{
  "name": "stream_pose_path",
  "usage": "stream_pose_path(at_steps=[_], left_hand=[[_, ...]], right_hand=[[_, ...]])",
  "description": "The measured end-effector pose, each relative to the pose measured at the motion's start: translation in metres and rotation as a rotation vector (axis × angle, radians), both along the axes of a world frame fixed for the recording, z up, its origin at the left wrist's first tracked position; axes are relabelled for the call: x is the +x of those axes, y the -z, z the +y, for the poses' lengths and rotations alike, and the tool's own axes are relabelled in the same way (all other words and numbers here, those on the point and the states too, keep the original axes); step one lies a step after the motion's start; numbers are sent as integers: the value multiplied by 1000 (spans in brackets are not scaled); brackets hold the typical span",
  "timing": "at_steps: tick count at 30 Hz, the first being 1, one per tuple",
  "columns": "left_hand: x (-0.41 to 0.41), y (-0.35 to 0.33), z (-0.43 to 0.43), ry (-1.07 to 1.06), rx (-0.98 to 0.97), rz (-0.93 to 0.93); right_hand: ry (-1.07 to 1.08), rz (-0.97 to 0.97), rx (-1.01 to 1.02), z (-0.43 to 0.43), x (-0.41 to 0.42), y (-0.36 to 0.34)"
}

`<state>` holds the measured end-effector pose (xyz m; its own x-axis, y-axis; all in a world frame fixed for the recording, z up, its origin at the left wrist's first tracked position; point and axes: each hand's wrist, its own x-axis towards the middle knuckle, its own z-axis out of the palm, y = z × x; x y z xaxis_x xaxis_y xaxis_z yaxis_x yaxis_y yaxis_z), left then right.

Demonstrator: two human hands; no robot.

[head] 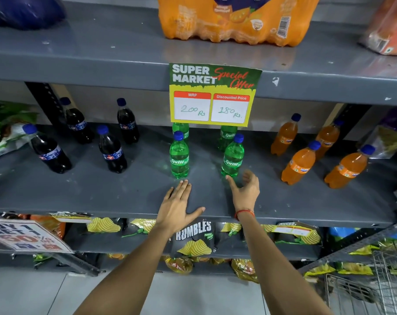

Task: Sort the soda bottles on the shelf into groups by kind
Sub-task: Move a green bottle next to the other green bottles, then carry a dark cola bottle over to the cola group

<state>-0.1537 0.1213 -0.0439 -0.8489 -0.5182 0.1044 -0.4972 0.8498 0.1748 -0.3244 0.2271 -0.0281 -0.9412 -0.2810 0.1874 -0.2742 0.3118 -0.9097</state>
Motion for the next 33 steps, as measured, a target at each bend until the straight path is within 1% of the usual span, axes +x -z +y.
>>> stream_pose_path(at_steps=[2, 4, 7, 9, 11, 13, 17, 23, 26, 29, 31, 33], left_hand=[[18, -2, -11, -48, 15, 44], [40, -2, -24, -101, 21, 66], [71, -3, -42, -174, 21, 62], [86, -3, -50, -196, 22, 36], [94, -1, -54, -188, 17, 16], [97, 0, -55, -174, 16, 12], [99, 1, -55, -162, 15, -3], [101, 1, -56, -154, 9, -18], [104, 1, -59, -132, 5, -9], [117, 1, -69, -165, 5, -9], [131, 2, -79, -209, 5, -7], [145, 2, -89, -235, 21, 5]], right_hand=[[20, 33, -61, 1, 18, -3], [-13, 61, -95, -6, 39, -4], [-170, 67, -67, -33, 69, -5], [-278, 24, -17, -58, 83, -9], [-337, -26, -2, -82, 90, -10], [-347, -50, 24, -100, 90, -8], [-323, -10, 95, -114, 87, 1], [-304, -2, 103, -119, 87, 1], [-230, 26, 47, -111, 98, 0], [-153, 36, -85, -106, 125, 3], [-223, 15, -130, -117, 145, 3], [-357, -9, -80, -137, 160, 0]])
